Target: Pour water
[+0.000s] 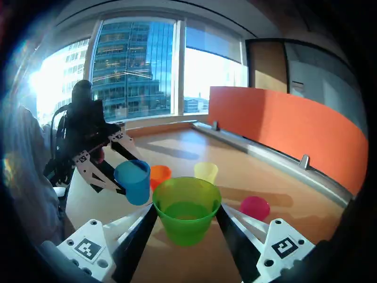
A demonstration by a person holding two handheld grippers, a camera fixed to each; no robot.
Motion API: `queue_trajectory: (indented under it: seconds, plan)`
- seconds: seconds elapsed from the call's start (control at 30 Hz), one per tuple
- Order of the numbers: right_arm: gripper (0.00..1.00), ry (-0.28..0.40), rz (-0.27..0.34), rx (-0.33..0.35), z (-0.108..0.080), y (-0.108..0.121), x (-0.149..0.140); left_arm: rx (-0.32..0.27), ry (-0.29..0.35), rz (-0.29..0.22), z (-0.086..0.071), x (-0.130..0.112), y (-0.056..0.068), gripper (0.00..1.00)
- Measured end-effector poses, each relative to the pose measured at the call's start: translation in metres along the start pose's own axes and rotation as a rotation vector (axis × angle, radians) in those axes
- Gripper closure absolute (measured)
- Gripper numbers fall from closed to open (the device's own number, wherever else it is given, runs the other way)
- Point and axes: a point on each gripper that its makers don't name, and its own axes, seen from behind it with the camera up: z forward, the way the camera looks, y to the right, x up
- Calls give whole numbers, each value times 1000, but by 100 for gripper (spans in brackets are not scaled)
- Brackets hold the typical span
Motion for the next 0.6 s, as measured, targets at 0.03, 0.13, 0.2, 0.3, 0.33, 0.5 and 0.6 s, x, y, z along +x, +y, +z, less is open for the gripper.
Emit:
queue_trajectory:
  seconds: [0.03,0.13,0.2,0.3,0.33,0.5,0.6]
  plan:
    - [10,-6,-1,2,1,0,-2,-4,-5,0,2,-3,1,12]
    - [11,-21,-4,5,2,0,-9,-15,-21,3,7,-11,5,12]
    - [11,-31,-7,7,4,0,-13,-20,-32,8,10,-17,8,12]
    - [11,-43,-9,9,6,1,-17,-23,-48,18,15,-24,9,11]
    - [11,-46,-9,10,6,1,-19,-24,-53,20,17,-26,9,11]
    - [11,-61,-8,17,10,0,-25,-32,-73,25,23,-37,11,11]
    - [11,-68,-8,18,11,0,-29,-37,-85,20,27,-44,11,11]
